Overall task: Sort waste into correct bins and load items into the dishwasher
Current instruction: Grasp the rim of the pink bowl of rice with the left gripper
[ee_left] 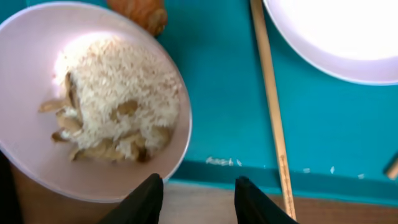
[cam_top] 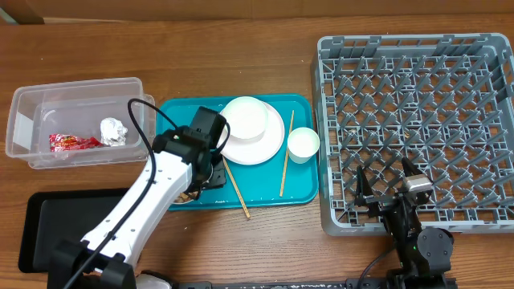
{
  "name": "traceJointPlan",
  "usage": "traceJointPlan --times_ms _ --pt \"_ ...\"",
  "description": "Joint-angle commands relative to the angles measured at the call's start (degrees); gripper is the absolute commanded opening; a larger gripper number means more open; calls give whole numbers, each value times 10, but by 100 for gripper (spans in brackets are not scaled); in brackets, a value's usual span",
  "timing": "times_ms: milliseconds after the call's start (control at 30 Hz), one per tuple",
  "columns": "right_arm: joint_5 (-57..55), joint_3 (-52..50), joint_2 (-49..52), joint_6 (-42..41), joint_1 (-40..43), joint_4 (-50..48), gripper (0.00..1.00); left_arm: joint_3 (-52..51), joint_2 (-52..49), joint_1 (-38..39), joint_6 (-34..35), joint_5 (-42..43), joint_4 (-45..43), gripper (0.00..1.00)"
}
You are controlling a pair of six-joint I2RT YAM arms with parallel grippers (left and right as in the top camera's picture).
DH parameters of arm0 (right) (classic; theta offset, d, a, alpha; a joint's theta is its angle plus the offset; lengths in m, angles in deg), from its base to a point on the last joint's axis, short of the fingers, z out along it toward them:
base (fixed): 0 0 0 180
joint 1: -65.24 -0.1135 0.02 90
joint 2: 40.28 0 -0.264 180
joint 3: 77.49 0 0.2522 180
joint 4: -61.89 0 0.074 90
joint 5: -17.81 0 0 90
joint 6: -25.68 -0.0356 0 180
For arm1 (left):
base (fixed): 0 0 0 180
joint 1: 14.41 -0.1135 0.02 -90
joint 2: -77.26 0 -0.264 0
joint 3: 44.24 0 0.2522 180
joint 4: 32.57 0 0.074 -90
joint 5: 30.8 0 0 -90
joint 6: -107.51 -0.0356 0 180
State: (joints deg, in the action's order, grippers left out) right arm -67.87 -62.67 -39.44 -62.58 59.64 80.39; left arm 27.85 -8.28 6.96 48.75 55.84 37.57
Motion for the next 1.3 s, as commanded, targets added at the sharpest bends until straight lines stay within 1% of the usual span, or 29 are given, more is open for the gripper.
traceJointPlan --times_ms 0,67,200,300,533,600,700,833,1067,1200,1267 --pt "2 -6 -7 2 2 -3 100 -36 -3 -1 9 -18 -37 38" --pt "2 -6 -7 2 2 -3 100 -58 -4 -1 9 -30 -71 38" --pt "2 -6 -7 2 2 -3 100 -69 -4 -1 9 -56 -95 37" --pt "2 -6 -7 2 2 -3 100 -71 -4 -1 9 -59 -102 30" --pt "2 -6 -7 2 2 -3 100 -101 -7 -1 9 -61 -147 30" --pt "2 -6 -7 2 2 -3 100 -109 -7 -1 9 -61 -157 29" --pt "2 -6 -7 2 2 -3 100 -110 -7 -1 9 -61 -161 22" --pt "2 -6 -7 2 2 -3 100 -110 -7 -1 9 -61 -165 4" --pt "2 -6 -7 2 2 -3 100 -103 -6 -1 5 -61 -150 4" --pt "2 -6 -7 2 2 -3 100 -73 -5 -1 -6 -60 -123 4" --pt "2 -6 -7 2 2 -3 100 -47 -5 -1 -11 -61 -95 4"
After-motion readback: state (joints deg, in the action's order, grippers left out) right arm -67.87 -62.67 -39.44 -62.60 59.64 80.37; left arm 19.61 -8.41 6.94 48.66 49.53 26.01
